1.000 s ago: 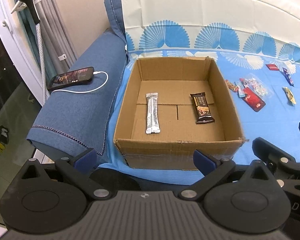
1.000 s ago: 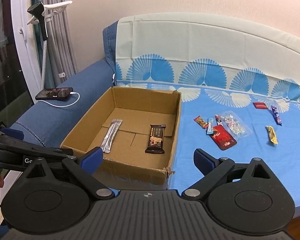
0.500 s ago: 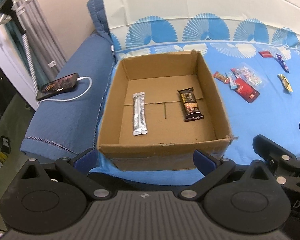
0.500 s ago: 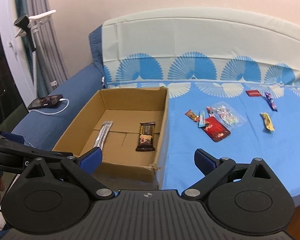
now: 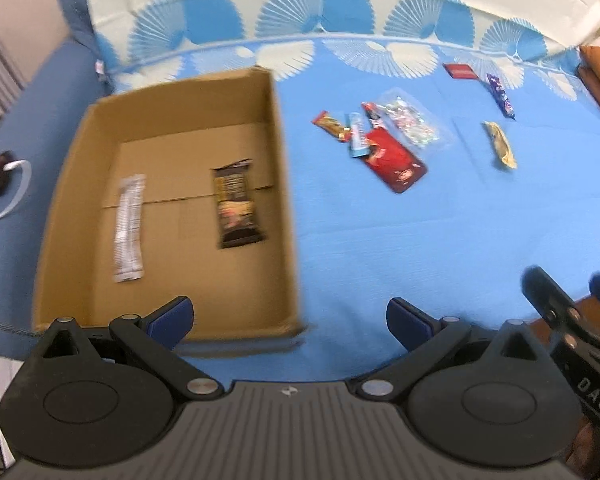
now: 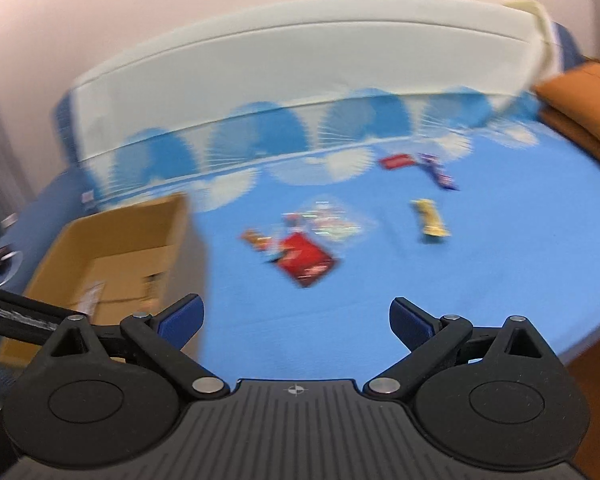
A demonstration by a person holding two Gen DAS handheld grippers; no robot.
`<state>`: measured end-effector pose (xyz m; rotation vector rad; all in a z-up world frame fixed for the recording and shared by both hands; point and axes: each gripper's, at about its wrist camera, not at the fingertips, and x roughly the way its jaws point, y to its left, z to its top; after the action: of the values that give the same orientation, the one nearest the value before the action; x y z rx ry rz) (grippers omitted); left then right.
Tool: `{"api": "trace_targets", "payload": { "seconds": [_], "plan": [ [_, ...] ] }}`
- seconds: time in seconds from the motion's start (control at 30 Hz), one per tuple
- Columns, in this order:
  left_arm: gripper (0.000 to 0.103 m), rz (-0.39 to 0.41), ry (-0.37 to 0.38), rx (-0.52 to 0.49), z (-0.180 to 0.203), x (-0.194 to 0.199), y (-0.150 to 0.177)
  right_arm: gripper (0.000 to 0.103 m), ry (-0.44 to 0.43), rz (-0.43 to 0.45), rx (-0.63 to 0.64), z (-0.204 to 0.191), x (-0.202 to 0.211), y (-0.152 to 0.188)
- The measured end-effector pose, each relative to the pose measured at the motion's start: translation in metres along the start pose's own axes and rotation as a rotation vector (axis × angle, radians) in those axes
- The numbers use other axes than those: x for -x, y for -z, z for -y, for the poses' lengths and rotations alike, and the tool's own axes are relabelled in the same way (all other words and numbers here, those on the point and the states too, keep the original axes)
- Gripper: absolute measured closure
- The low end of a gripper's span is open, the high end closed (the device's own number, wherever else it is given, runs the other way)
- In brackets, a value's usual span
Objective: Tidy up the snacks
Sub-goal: 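Move both tools back toward the remaining snacks, then grasp the red coffee pouch with the left tool while the right tool grasps the yellow wafer bar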
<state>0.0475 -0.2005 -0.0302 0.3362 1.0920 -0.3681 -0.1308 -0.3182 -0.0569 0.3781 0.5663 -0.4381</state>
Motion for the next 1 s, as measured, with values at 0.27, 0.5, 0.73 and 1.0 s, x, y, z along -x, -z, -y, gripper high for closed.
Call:
{"api": "trace_targets", "payload": {
  "seconds": [0.27, 0.5, 0.73, 1.0],
  "plan": [
    [0.0, -0.097, 0.019, 0.06, 0.065, -0.092, -0.079, 0.003, 0.154, -0.033, -0.11, 0.09, -0.067, -0.019],
    [0.0, -0.207, 0.001, 0.184, 0.099, -0.198, -0.123, 0.003, 0.2, -0.081, -0.167, 0.142, -0.157, -0.041],
    [0.0, -0.293, -0.042, 0.328, 0.108, -0.28, -0.159, 0.003, 0.209, -0.15, -0.188, 0.174, -0.253, -0.05],
    [0.0, -0.311, -0.002, 0.437, 0.108, -0.304, -0.191, 0.0, 0.289, -0.207, -0.119, 0.194, -0.352, -0.065]
  ]
}}
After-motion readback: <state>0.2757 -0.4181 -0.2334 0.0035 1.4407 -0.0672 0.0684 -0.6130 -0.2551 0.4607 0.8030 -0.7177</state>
